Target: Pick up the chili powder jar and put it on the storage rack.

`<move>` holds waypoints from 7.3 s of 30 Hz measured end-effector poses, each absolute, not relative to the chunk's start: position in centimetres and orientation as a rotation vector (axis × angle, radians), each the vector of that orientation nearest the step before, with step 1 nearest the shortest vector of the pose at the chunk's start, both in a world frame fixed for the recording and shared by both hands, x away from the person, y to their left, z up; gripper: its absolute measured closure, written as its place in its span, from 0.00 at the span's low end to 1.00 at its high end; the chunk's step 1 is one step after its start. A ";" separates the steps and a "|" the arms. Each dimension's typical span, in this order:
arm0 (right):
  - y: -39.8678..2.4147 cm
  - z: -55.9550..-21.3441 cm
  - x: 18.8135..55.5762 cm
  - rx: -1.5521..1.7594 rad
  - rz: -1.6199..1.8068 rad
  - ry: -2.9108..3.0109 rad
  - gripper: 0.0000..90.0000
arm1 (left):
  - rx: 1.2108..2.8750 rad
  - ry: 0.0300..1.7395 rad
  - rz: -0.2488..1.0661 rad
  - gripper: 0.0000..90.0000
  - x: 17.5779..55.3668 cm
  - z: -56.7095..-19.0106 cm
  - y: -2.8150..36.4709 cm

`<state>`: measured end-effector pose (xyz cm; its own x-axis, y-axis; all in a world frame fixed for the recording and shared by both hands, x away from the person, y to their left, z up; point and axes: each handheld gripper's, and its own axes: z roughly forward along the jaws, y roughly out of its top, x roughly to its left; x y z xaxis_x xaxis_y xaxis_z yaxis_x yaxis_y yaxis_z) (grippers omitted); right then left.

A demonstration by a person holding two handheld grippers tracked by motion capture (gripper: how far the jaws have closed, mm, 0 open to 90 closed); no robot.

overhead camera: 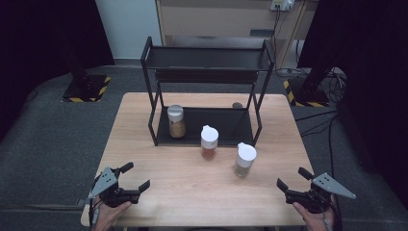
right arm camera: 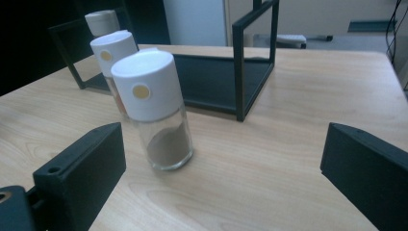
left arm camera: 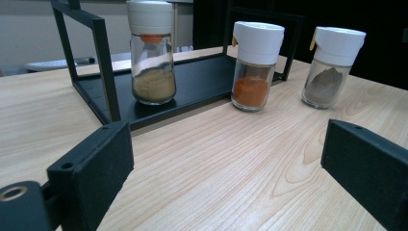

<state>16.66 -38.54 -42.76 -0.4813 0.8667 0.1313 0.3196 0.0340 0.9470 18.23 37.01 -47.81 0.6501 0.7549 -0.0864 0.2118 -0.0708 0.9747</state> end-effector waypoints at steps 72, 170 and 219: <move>-18.1 -35.5 32.1 1.048 1.379 2.096 0.04 | 1.632 0.814 0.513 0.04 18.6 -47.9 37.1; -9.3 -37.1 41.0 1.144 1.163 2.056 0.35 | 1.626 0.814 0.502 0.04 18.7 -48.0 37.4; -10.5 -35.7 40.1 1.133 1.241 1.989 0.09 | 1.636 0.805 0.502 0.04 18.8 -48.0 37.3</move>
